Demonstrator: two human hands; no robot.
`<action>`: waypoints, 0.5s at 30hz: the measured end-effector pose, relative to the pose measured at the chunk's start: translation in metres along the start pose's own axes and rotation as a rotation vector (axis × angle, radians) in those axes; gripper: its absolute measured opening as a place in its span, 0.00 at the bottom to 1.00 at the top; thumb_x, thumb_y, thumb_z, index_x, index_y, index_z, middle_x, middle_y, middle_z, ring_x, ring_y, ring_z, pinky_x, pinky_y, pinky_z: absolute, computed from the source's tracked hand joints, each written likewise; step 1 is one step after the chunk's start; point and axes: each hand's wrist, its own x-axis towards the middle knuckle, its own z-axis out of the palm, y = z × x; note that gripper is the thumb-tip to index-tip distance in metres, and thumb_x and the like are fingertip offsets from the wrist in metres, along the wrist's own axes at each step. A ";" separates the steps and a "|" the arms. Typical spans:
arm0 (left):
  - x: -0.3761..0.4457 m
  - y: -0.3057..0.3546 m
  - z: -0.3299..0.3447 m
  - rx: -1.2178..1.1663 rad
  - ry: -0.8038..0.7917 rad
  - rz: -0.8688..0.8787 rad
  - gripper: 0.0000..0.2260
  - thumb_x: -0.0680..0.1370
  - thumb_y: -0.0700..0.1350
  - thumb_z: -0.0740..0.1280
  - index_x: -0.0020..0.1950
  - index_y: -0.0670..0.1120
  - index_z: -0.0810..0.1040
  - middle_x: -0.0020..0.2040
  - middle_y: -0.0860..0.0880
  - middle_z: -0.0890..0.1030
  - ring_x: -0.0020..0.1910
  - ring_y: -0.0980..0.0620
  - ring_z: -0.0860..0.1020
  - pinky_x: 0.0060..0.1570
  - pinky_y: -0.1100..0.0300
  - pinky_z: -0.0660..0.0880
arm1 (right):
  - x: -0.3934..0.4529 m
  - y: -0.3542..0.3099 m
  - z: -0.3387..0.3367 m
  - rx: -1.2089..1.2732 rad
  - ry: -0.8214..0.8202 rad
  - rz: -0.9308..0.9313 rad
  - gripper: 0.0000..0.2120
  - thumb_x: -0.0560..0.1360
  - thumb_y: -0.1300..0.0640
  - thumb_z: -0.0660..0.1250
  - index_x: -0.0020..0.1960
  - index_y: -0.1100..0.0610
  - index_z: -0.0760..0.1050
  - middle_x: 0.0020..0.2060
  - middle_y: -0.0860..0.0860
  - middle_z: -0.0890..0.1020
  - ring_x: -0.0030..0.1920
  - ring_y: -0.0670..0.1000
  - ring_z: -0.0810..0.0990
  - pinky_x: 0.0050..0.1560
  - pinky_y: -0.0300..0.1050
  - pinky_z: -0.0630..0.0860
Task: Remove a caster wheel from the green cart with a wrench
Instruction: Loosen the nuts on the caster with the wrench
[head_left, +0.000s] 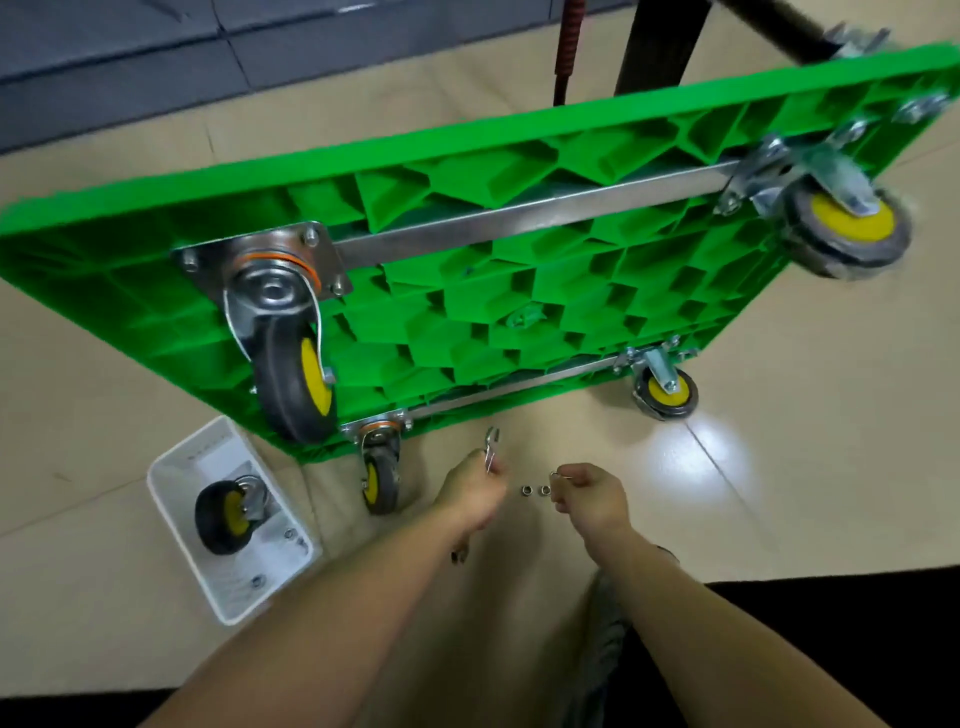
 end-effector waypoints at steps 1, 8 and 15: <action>0.002 -0.004 0.000 0.054 0.003 -0.001 0.07 0.81 0.48 0.56 0.46 0.49 0.71 0.36 0.45 0.77 0.25 0.51 0.71 0.23 0.64 0.65 | 0.000 0.003 0.001 -0.007 0.006 0.021 0.02 0.75 0.66 0.71 0.48 0.62 0.80 0.32 0.53 0.82 0.32 0.53 0.78 0.40 0.47 0.77; 0.055 -0.039 0.027 0.273 -0.120 -0.031 0.15 0.83 0.51 0.57 0.62 0.46 0.75 0.58 0.41 0.82 0.56 0.39 0.80 0.45 0.57 0.73 | 0.042 0.044 0.014 -0.263 0.068 0.121 0.06 0.75 0.59 0.72 0.44 0.48 0.81 0.48 0.53 0.86 0.51 0.57 0.83 0.59 0.51 0.79; 0.058 -0.042 0.032 0.327 -0.149 -0.033 0.18 0.82 0.46 0.59 0.71 0.45 0.72 0.66 0.40 0.79 0.63 0.39 0.77 0.56 0.56 0.74 | 0.042 0.046 0.015 -0.341 0.127 0.072 0.07 0.78 0.57 0.70 0.56 0.54 0.83 0.52 0.54 0.86 0.55 0.57 0.81 0.54 0.43 0.73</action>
